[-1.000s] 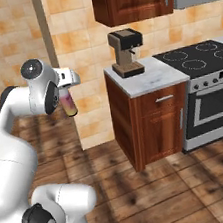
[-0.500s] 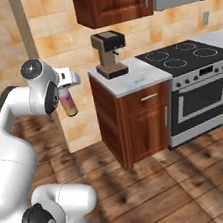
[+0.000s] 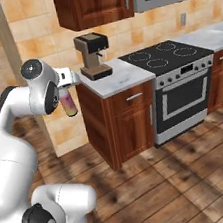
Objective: Place the large bottle from the dining counter next to the other large bottle outside the sink, and place the small bottle from the dining counter next to the other small bottle inside the sink.
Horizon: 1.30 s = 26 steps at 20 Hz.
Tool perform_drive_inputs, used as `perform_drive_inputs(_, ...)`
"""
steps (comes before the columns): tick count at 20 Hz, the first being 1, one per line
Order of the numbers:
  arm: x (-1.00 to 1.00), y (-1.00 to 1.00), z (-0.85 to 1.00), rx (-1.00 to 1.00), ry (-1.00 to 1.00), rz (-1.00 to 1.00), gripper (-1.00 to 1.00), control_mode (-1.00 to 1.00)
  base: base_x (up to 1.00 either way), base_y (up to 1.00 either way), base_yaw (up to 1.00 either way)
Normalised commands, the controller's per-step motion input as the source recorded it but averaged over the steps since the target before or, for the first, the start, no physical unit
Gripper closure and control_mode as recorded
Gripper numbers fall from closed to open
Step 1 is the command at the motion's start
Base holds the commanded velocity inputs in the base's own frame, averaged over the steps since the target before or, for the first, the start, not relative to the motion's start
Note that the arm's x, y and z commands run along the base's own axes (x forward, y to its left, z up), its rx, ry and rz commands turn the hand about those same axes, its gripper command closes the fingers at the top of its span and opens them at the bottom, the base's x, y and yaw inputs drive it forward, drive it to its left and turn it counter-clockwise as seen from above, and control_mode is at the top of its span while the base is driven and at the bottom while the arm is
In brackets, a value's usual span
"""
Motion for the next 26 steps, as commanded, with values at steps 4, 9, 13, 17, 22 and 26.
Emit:
perform_drive_inputs(4,0.0,0.0,0.0,0.0,0.0,0.0,1.0,1.0,0.0,0.0,-0.23)
perform_drive_inputs(9,0.0,0.0,0.0,0.0,0.0,0.0,1.0,1.0,0.0,0.0,-0.23)
perform_drive_inputs(13,0.0,0.0,0.0,0.0,0.0,0.0,1.0,1.0,0.0,0.0,-0.23)
perform_drive_inputs(17,0.0,0.0,0.0,0.0,0.0,0.0,1.0,1.0,0.0,0.0,-0.23)
perform_drive_inputs(22,0.0,0.0,0.0,0.0,0.0,0.0,1.0,1.0,0.0,0.0,-0.23)
perform_drive_inputs(26,0.0,0.0,0.0,0.0,0.0,0.0,1.0,1.0,0.0,0.0,-0.23)
